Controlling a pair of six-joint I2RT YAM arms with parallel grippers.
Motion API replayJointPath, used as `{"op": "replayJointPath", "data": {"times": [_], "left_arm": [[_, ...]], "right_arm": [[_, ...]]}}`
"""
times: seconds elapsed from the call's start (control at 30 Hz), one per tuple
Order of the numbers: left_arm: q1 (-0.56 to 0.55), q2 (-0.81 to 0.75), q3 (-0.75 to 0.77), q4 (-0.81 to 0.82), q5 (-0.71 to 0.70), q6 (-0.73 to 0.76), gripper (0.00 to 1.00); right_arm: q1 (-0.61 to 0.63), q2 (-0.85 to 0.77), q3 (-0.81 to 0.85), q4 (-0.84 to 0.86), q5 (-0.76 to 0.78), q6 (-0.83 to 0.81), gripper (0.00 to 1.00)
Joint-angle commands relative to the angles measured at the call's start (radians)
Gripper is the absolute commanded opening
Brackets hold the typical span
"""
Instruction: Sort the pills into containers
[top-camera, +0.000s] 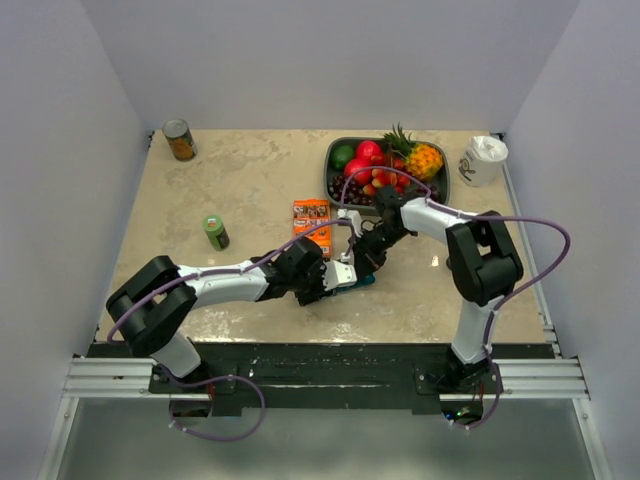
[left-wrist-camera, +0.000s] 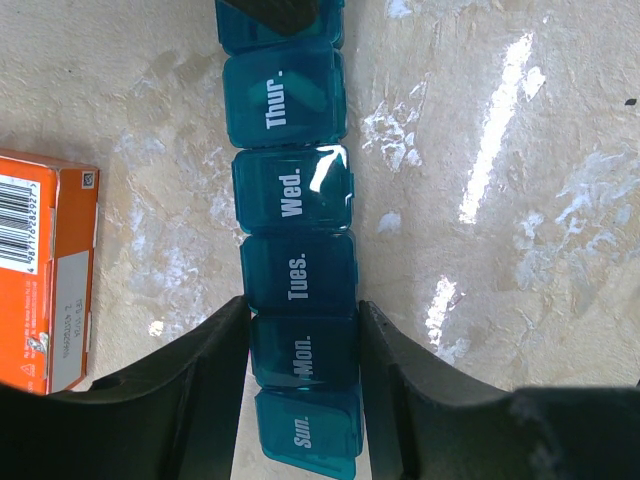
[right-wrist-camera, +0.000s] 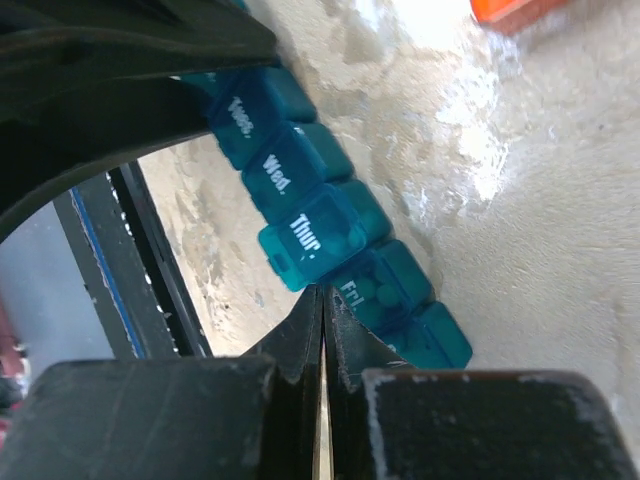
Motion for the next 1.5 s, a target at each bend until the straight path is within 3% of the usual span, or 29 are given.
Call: {"op": "replayJointPath", "data": {"times": [0.0,0.33,0.4,0.53,0.63,0.73,1.0,1.17,1.3,1.47], "left_arm": [[-0.003,0.014,0.022,-0.019,0.017,-0.021,0.1],[-0.003,0.025,0.028,-0.024,0.02,-0.022,0.1],[-0.004,0.025,0.028,-0.027,0.02,-0.024,0.1],[-0.003,0.032,0.029,-0.029,0.02,-0.027,0.09],[-0.003,0.037,0.031,-0.029,0.021,-0.027,0.09],[-0.003,0.034,0.031,-0.027,0.02,-0.027,0.08],[-0.003,0.029,0.032,-0.029,0.015,-0.028,0.08],[-0.003,0.032,0.034,-0.03,0.015,-0.028,0.09],[-0.003,0.032,0.032,-0.03,0.015,-0.031,0.09],[-0.003,0.037,0.035,-0.035,0.017,-0.03,0.08]], "right_arm": [[-0.005,-0.109,0.015,-0.018,-0.065,-0.113,0.0],[0.048,-0.082,0.037,-0.006,-0.107,-0.098,0.0],[0.062,-0.04,0.019,0.036,-0.047,-0.041,0.0],[0.064,0.056,-0.015,0.086,0.232,0.056,0.0],[0.064,0.085,-0.023,0.103,0.289,0.076,0.0],[0.065,0.078,-0.015,0.098,0.268,0.074,0.0],[0.064,-0.066,0.054,-0.044,-0.111,-0.125,0.0],[0.064,-0.128,0.048,-0.08,-0.194,-0.189,0.0],[0.064,-0.119,0.029,-0.025,-0.162,-0.136,0.0],[0.067,0.047,-0.007,0.024,0.092,-0.027,0.0]]}}
